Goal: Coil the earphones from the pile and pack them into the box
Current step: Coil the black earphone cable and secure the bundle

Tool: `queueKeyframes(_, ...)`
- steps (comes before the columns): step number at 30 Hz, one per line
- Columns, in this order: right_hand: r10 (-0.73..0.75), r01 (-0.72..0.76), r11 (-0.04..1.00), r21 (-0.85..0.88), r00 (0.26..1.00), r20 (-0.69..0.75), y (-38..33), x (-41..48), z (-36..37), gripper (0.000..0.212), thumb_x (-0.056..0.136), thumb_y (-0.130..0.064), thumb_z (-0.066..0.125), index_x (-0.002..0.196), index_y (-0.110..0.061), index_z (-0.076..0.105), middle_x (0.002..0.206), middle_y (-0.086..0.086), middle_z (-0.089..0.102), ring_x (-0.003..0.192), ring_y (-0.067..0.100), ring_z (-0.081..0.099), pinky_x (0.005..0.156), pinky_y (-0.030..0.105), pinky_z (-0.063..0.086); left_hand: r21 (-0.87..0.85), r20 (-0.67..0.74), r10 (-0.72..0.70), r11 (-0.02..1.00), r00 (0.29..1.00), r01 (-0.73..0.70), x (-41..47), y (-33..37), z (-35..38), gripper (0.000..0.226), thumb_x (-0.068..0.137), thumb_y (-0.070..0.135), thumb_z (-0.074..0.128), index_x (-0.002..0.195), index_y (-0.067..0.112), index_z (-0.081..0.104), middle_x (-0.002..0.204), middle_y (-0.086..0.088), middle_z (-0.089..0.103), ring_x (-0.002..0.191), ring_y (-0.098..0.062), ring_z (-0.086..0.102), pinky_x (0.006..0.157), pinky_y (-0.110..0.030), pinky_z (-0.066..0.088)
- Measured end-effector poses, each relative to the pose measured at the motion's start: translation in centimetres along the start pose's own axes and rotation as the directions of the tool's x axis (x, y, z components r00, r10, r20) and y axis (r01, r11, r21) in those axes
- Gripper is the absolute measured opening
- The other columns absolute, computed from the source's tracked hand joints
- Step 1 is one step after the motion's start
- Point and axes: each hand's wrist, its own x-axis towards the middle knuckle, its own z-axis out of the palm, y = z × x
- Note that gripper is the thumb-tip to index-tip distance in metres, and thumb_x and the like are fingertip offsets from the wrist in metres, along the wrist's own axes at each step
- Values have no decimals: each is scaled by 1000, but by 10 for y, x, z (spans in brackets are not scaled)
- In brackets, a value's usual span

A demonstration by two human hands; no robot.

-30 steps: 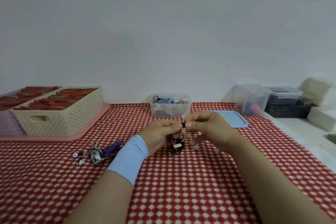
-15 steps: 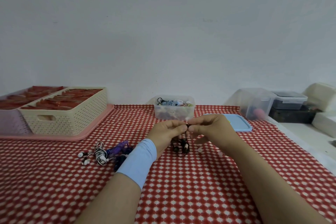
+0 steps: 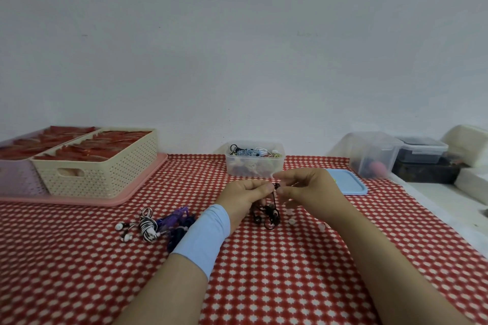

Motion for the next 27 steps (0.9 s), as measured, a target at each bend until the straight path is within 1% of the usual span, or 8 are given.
queueKeyframes(3,-21,20,1000,-19,1000,-21,1,1,1,21,82,2,77,88,-18,80,76,0,78,67,11,73,65,20,59,-15,31,-16,1000,999,17,0,0,-1,15,88,29,72,97,20,79,85,-2,71,81,-15,61,99,-36,50)
queueKeyframes(5,-31,30,999,-45,999,-34,3,2,1,19,82,2,78,89,-16,80,78,-1,78,71,8,73,68,17,56,-30,27,-15,999,1000,16,1,0,-1,13,89,25,71,97,20,79,87,0,73,81,-15,60,96,-34,51)
queueKeyframes(10,-48,48,997,-54,999,-3,3,2,1,22,82,0,78,88,-21,80,79,-2,78,72,10,73,69,21,59,-12,20,11,1000,1000,-10,0,0,-2,13,88,23,72,98,19,78,84,3,74,80,-12,62,94,-34,53)
queueKeyframes(15,-38,38,998,-50,999,4,2,1,-1,17,83,-2,78,89,-17,80,78,2,78,73,17,74,70,27,62,59,12,54,997,998,-54,-2,1,-1,13,87,22,73,99,20,77,92,-3,76,78,-14,66,95,-39,55)
queueKeyframes(18,0,0,1000,10,1000,31,0,0,-2,23,83,-2,78,91,-23,79,80,1,78,73,17,74,70,31,63,46,-3,67,997,998,-67,-3,3,0,12,88,16,72,99,17,76,86,1,76,73,-12,67,85,-30,57)
queueKeyframes(21,74,-75,995,63,997,24,2,1,2,18,84,-1,77,92,-18,79,78,7,77,70,15,73,69,31,63,154,-46,154,977,987,-146,-6,5,0,15,85,9,74,99,13,75,86,3,76,72,-9,70,70,-15,54)
queueKeyframes(25,206,-213,941,262,977,51,5,2,2,21,84,-2,77,103,-12,76,88,11,78,79,22,75,78,42,63,284,-74,296,922,952,-265,-6,6,0,15,79,8,79,91,16,76,87,5,76,82,-5,71,77,-16,55)
queueKeyframes(27,223,-227,932,281,974,44,7,4,2,21,85,-2,76,104,-10,76,90,11,78,80,23,75,73,39,63,320,-73,324,903,943,-286,-6,6,1,15,77,10,81,90,17,77,86,7,76,82,-4,70,76,-14,54)
